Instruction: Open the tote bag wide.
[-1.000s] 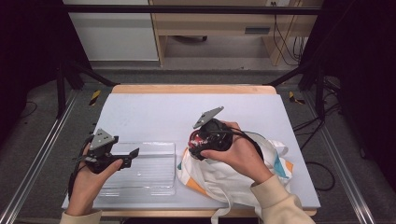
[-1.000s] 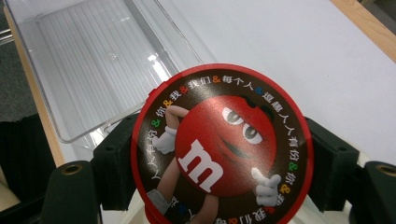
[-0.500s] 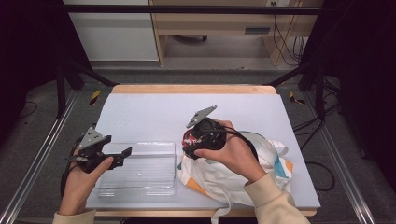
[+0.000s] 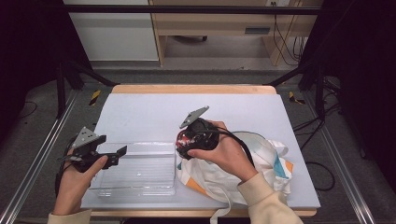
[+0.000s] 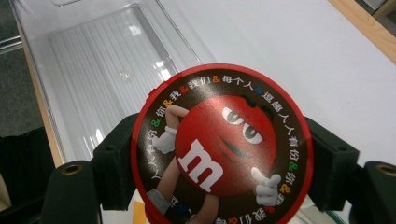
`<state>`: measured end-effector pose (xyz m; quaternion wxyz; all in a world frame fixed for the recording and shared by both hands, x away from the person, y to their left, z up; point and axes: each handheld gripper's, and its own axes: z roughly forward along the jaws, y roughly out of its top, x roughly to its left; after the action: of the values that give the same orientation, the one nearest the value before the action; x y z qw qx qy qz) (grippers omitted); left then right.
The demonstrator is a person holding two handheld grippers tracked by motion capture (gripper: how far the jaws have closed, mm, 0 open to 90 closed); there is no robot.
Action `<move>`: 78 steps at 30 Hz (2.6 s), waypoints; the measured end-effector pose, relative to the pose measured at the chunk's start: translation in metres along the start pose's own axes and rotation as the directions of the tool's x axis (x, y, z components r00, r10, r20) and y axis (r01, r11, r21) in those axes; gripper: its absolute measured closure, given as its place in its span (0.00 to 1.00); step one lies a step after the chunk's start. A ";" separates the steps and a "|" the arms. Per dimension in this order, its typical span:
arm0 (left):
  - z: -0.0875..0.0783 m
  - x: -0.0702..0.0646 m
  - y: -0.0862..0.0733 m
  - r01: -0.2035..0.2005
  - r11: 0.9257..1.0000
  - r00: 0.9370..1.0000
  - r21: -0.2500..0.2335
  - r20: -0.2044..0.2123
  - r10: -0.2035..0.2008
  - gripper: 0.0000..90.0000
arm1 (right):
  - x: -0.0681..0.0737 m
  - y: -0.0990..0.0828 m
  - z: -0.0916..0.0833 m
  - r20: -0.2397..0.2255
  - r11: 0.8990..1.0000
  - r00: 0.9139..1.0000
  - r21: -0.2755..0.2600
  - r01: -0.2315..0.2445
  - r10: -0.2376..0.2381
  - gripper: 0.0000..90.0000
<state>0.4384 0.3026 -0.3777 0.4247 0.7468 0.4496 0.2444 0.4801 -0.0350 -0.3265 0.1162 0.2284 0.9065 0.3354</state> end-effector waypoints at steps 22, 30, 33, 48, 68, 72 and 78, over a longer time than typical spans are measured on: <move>0.000 0.008 -0.002 0.008 1.000 1.000 0.010 -0.006 -0.008 0.11 | 0.008 0.017 0.018 -0.016 1.000 1.000 0.005 0.019 -0.019 0.29; -0.005 0.007 -0.002 0.005 1.000 1.000 0.002 -0.002 -0.005 0.11 | 0.012 0.019 0.025 -0.002 1.000 1.000 0.018 0.014 -0.014 0.29; -0.006 0.012 -0.002 0.014 1.000 1.000 0.001 -0.005 -0.014 0.11 | 0.014 0.022 0.030 -0.003 1.000 1.000 0.024 0.018 -0.018 0.29; -0.009 0.019 -0.004 0.032 0.999 0.999 -0.006 -0.012 -0.032 0.11 | 0.021 0.026 0.048 -0.033 0.999 0.999 0.041 0.025 -0.024 0.29; -0.011 0.021 -0.004 0.037 0.999 0.999 -0.010 -0.011 -0.037 0.11 | 0.031 0.029 0.055 -0.064 0.999 0.997 0.035 0.033 -0.031 0.29; -0.012 0.022 -0.005 0.040 0.999 0.999 -0.010 -0.010 -0.040 0.11 | 0.033 0.029 0.055 -0.067 0.999 0.997 0.029 0.035 -0.033 0.29; -0.014 0.025 -0.005 0.046 0.999 0.999 -0.014 -0.017 -0.046 0.12 | 0.039 0.029 0.056 -0.077 0.999 0.996 0.026 0.048 -0.045 0.28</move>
<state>0.4377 0.3312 -0.3751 0.4314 0.7312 0.4686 0.2444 0.4764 0.0351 -0.3514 0.0860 0.1958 0.9199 0.3287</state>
